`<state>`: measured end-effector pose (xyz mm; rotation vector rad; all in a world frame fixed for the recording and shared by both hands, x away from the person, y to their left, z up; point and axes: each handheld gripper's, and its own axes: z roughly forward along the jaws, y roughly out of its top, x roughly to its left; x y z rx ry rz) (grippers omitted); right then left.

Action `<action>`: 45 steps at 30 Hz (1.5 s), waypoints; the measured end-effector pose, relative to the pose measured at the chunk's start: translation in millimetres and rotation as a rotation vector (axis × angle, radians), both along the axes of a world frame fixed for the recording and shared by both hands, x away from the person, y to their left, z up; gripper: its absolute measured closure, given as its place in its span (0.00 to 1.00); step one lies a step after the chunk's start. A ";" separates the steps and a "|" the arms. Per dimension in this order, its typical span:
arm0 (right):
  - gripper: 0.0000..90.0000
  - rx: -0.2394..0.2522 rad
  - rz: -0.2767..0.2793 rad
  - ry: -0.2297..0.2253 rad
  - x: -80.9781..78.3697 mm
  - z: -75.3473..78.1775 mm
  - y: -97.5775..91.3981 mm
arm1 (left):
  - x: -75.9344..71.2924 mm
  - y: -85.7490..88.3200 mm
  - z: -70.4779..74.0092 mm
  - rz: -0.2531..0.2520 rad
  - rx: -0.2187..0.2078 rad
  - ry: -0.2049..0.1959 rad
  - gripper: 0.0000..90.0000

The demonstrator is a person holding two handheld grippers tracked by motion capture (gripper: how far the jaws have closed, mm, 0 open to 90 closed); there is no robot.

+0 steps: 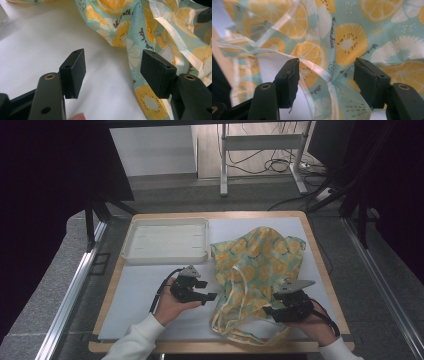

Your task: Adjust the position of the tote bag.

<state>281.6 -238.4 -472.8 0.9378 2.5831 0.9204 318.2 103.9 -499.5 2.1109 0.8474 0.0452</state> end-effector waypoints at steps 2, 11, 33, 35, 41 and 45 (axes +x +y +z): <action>0.42 -0.035 0.002 -0.006 0.2 -3.9 3.4 | 0.0 0.3 0.2 0.000 -0.001 0.000 0.41; 0.44 -0.104 -0.003 -0.018 2.0 -13.6 4.1 | 0.5 0.7 -0.5 -0.001 0.001 0.002 0.41; 0.98 -0.002 -0.062 -0.057 7.3 -10.1 -8.3 | 0.3 -0.5 -1.6 -0.011 0.009 0.007 0.41; 0.99 0.014 -0.077 -0.067 2.7 -5.1 -16.0 | 0.0 -0.7 -1.6 -0.008 0.004 0.008 0.41; 0.99 0.063 -0.124 -0.085 -6.4 2.9 -33.8 | -0.4 -0.7 -1.1 -0.013 0.008 0.006 0.41; 0.99 0.085 -0.158 -0.094 -11.8 5.2 -43.4 | -0.8 -1.7 -1.5 -0.010 0.005 0.008 0.41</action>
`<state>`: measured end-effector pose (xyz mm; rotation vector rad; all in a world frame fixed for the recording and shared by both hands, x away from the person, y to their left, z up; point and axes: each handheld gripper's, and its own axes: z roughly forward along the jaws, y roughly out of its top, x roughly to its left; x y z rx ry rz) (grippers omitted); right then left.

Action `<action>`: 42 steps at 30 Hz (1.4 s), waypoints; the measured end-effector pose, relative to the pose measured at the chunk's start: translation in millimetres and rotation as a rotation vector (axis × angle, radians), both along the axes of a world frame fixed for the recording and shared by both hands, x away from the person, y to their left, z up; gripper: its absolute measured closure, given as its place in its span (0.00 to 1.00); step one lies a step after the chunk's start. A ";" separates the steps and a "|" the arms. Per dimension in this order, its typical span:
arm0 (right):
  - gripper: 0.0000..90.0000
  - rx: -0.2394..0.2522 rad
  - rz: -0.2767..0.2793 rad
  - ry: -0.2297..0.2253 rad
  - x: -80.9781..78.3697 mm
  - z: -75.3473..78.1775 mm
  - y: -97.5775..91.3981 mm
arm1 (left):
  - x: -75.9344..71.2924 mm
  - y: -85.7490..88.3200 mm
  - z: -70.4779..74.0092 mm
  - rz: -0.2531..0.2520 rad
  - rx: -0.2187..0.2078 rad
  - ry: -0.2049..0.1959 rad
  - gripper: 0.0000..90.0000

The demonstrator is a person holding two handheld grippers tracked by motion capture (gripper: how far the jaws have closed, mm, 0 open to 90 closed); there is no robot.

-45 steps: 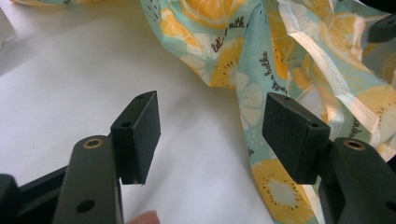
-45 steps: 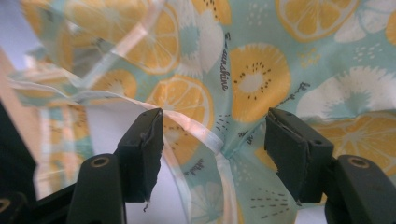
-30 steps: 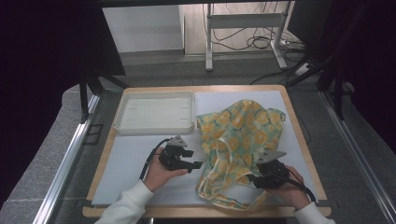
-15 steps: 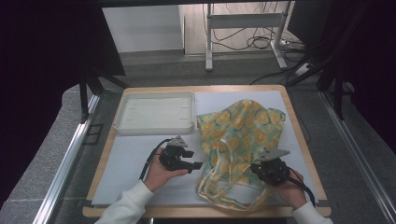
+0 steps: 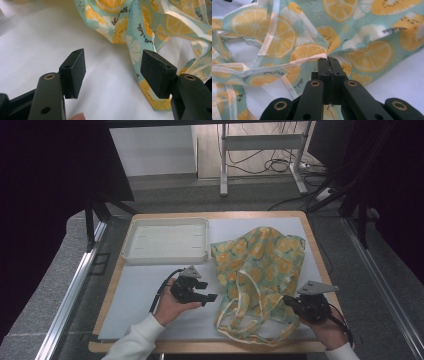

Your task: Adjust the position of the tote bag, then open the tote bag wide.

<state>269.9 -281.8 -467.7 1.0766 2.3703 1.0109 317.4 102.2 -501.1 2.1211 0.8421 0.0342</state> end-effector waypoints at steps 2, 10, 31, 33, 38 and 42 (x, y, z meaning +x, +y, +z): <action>0.99 0.007 -0.004 -0.003 -1.3 0.5 -2.8 | -0.6 -1.0 0.0 0.000 -0.003 -0.002 0.41; 0.99 0.038 -0.034 -0.023 -8.9 5.5 -16.5 | -7.4 -16.3 2.7 -0.041 0.007 -0.015 0.41; 0.99 0.045 -0.023 -0.008 -6.8 3.9 -16.6 | -17.4 -83.5 9.2 -0.098 0.147 -0.118 0.44; 0.99 0.045 -0.022 -0.007 -6.8 3.9 -16.8 | -14.0 -89.8 5.4 -0.093 0.165 -0.115 0.45; 0.99 0.048 -0.027 -0.006 -6.6 3.5 -19.8 | -7.5 -99.3 -3.3 -0.112 0.224 -0.102 0.46; 0.99 0.054 -0.031 -0.002 -6.8 3.1 -21.4 | -1.9 -100.2 -8.8 -0.096 0.277 -0.118 0.59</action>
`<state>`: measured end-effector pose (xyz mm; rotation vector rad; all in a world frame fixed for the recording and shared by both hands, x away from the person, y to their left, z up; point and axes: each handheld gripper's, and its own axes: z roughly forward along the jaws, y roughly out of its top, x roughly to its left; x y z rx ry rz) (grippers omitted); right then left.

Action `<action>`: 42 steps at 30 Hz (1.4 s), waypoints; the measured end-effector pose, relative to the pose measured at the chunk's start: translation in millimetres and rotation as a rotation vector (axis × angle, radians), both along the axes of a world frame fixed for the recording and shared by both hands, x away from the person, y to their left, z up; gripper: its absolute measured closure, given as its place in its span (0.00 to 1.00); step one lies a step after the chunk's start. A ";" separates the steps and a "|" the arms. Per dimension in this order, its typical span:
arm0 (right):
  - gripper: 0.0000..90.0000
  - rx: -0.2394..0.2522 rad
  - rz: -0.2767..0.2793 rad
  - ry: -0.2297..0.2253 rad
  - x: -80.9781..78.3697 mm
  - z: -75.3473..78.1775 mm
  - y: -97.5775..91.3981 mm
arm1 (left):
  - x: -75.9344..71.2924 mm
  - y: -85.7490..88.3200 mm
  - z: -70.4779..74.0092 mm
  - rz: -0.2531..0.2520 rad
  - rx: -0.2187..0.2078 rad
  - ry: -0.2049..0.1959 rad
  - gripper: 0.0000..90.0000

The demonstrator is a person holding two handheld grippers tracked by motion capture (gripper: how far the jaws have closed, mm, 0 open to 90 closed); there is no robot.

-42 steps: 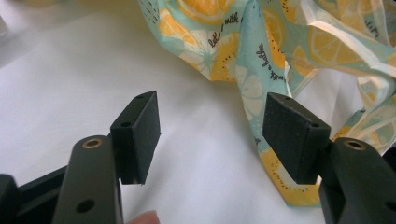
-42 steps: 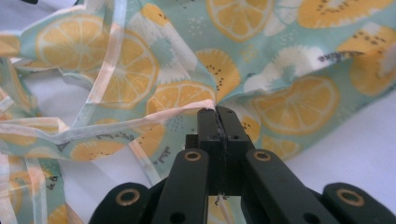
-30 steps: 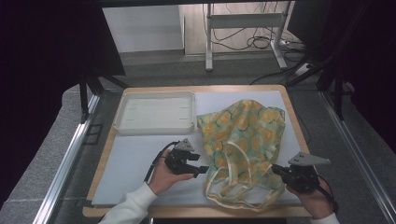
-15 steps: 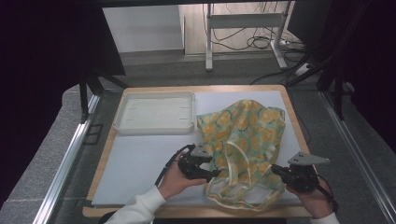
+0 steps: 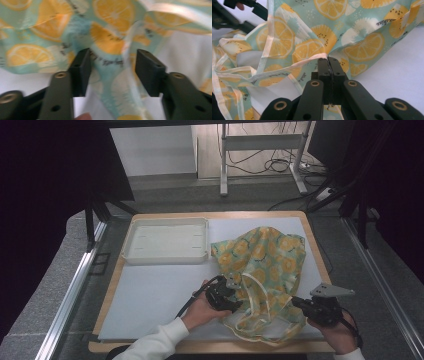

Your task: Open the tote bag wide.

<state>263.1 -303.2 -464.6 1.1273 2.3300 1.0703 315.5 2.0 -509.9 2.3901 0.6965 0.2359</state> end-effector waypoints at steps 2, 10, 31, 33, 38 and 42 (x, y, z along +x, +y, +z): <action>0.99 0.004 0.001 0.001 -0.1 0.1 0.2 | 2.4 -1.2 -2.2 0.009 -0.011 -0.004 0.63; 0.99 0.013 0.002 0.007 -0.2 0.4 0.5 | 1.5 8.4 6.4 0.015 -0.131 -0.011 0.88; 0.99 0.053 -0.035 -0.032 -1.1 9.0 -13.3 | -8.4 77.9 30.6 0.082 -0.372 0.000 1.00; 0.99 0.059 -0.042 -0.035 -1.2 10.0 -15.3 | -9.6 83.7 30.0 0.090 -0.382 0.008 1.00; 0.99 0.075 -0.065 -0.044 -0.9 12.6 -22.1 | -12.2 97.1 24.2 0.117 -0.390 0.027 1.00; 0.99 0.080 -0.069 -0.047 -0.9 13.4 -23.6 | -15.0 105.5 15.9 0.131 -0.384 0.052 1.00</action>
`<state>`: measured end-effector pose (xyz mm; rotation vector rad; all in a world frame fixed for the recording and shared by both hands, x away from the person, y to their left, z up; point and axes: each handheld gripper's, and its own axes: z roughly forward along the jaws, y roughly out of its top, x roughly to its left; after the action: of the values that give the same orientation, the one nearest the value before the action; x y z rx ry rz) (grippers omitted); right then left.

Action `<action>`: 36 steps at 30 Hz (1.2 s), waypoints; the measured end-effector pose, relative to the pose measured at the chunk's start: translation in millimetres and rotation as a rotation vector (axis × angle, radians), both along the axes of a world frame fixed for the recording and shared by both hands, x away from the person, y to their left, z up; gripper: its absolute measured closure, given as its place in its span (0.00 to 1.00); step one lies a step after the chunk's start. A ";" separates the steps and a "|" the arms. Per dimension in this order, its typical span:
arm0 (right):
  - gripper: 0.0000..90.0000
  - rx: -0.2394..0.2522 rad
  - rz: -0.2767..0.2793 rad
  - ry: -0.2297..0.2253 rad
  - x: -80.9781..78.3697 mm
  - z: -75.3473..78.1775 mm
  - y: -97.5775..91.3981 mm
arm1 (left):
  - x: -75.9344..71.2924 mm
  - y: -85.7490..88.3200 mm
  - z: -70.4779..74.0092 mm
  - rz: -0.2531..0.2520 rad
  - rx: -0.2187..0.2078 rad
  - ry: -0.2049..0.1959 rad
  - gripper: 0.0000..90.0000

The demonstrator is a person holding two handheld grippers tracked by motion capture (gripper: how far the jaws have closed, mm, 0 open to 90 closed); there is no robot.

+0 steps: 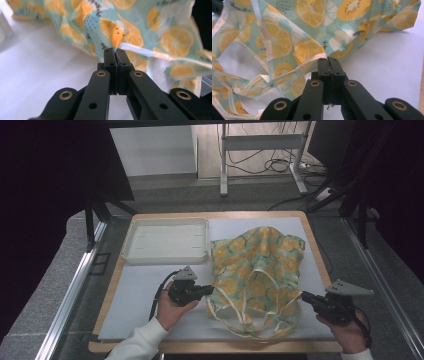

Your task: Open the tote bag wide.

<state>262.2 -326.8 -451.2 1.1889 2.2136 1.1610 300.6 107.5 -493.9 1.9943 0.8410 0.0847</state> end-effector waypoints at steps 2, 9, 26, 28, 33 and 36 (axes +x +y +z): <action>0.99 -0.001 0.000 0.001 0.2 0.0 -0.1 | -2.3 1.2 -5.0 0.000 0.015 0.009 1.00; 0.99 -0.005 0.005 0.008 1.2 -1.9 1.4 | -8.4 0.6 -19.5 -0.006 0.083 0.022 0.99; 0.99 -0.003 0.001 0.017 3.0 -3.8 1.3 | -14.7 -17.6 -8.2 0.047 0.161 -0.128 0.55; 0.99 -0.004 0.002 0.018 3.7 -4.3 2.0 | -13.1 -25.5 -0.3 0.028 0.154 -0.146 0.50; 0.99 -0.007 0.007 0.023 4.0 -5.0 4.5 | 7.7 -61.7 -2.6 -0.022 0.274 -0.127 0.33; 0.99 -0.006 0.007 0.023 3.7 -5.0 4.4 | 17.9 -69.9 -10.4 -0.011 0.312 -0.110 0.28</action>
<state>265.9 -322.4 -456.2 1.1990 2.2385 1.1481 318.4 37.6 -504.4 2.2616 0.7824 0.3339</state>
